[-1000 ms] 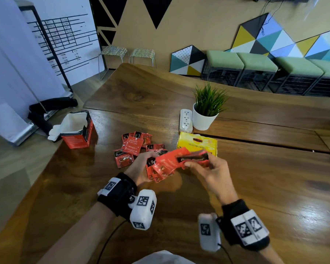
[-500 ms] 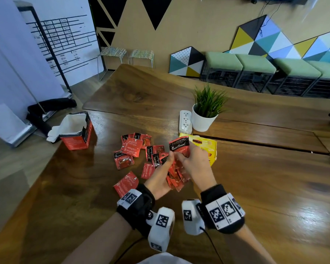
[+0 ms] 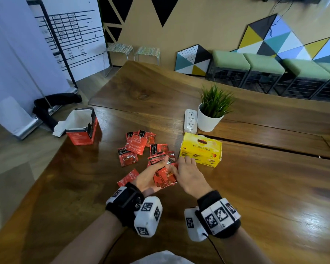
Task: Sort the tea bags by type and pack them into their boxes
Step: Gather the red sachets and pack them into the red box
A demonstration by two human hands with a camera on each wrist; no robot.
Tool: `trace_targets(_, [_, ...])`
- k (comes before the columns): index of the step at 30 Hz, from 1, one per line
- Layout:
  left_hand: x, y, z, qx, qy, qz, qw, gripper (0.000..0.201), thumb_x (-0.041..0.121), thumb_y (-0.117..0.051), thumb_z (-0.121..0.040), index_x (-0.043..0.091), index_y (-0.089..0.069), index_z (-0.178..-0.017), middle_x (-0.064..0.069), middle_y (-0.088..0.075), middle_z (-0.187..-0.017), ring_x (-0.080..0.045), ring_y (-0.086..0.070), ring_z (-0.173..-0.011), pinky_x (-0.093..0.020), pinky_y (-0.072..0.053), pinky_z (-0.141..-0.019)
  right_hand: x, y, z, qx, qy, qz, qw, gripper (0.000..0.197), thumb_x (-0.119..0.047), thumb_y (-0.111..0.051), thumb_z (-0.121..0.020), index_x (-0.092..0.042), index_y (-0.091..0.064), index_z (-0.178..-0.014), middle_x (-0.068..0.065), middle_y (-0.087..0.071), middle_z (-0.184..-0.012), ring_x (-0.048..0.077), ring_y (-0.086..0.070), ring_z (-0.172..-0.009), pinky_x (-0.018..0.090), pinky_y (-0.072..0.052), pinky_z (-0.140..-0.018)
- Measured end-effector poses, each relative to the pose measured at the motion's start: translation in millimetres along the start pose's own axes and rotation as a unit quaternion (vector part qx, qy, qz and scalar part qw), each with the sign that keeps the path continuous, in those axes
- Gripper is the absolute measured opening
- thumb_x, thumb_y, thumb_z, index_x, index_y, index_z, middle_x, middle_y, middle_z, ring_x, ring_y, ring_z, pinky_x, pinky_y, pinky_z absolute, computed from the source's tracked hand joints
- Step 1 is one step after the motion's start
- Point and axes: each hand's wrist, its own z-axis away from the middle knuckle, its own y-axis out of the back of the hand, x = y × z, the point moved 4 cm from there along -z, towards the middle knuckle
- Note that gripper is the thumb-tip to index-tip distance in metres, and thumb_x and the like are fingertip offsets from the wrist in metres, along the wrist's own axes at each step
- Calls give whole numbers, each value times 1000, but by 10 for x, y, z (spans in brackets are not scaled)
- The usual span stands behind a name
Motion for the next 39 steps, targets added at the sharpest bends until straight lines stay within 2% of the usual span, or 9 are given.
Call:
trace_targets(3, [49,104,94,49,4,15,999,34,26,-49,-88,3,-58,-110,-16,-64,-105,-25,-61,-94,-37,-47,-90,-63,108,52,91,59,-15,994,81,-70,0,-80,-13,-42,-118,7,-42,-124,18,-35,-112,38,-34,-103])
trace_targets(9, [102,53,194,14,22,-54,998,8,14,-55,-88,9,-57,-95,-10,-64,-93,-12,-65,-80,-22,-54,-70,-288,-13,23,-65,265,61,960,124,-53,-76,-63,-30,13,-146,6,19,-155,27,19,-142,50,8,-111])
trace_targets(14, [74,51,229,9,14,-157,987,9,1,-61,-79,0,-61,-69,0,-61,-54,-1,-59,-48,-12,-45,-48,-350,-84,-103,-67,247,20,967,106,-35,-79,-67,-34,-8,-145,9,-19,-148,29,-25,-132,58,-29,-107])
trace_targets(17, [127,162,258,53,30,-180,982,27,-9,-56,-84,-9,-56,-111,-5,-63,-99,7,-53,-90,0,-39,-73,-415,-148,-89,-30,254,11,967,88,-34,-76,-70,-29,-24,-140,6,-34,-134,22,-32,-119,45,-38,-100])
trace_targets(21, [100,385,247,40,57,-210,975,32,6,-59,-85,4,-51,-115,-3,-66,-94,-11,-64,-85,-22,-53,-78,-462,-160,-77,-86,240,-77,964,101,-40,-77,-69,-32,-11,-145,5,-29,-139,18,-28,-124,37,-29,-105])
trace_targets(28, [326,500,281,32,24,-448,893,129,16,-73,-77,25,44,-131,-17,-9,-156,-22,-42,-130,-38,-32,-110,-437,53,-243,-185,169,-285,925,49,-11,-68,-82,-28,-44,-122,-6,-48,-123,7,-41,-118,29,-38,-100])
trace_targets(32, [481,631,230,18,2,-544,839,126,13,-68,-81,33,47,-128,-18,-44,-136,-20,-60,-73,-37,-53,-83,-561,-7,-364,-158,169,-293,928,41,-9,-66,-83,-18,-50,-120,-2,-50,-130,7,-38,-123,22,-25,-101])
trace_targets(35, [658,748,216,27,39,-609,792,125,24,-72,-79,29,40,-134,-14,-6,-156,-24,-49,-122,-33,-37,-102,-663,-143,-472,-85,162,-278,943,44,-9,-66,-83,-11,-50,-124,5,-54,-133,8,-45,-121,19,-32,-105])
trace_targets(39, [1499,1136,418,155,-52,-614,773,126,67,-66,-56,25,8,-148,-3,-19,-156,-23,-29,-139,-46,-25,-114,-582,-259,-489,-40,98,-303,947,61,-9,-66,-84,-13,-39,-138,5,-42,-144,20,-36,-135,36,-25,-113])
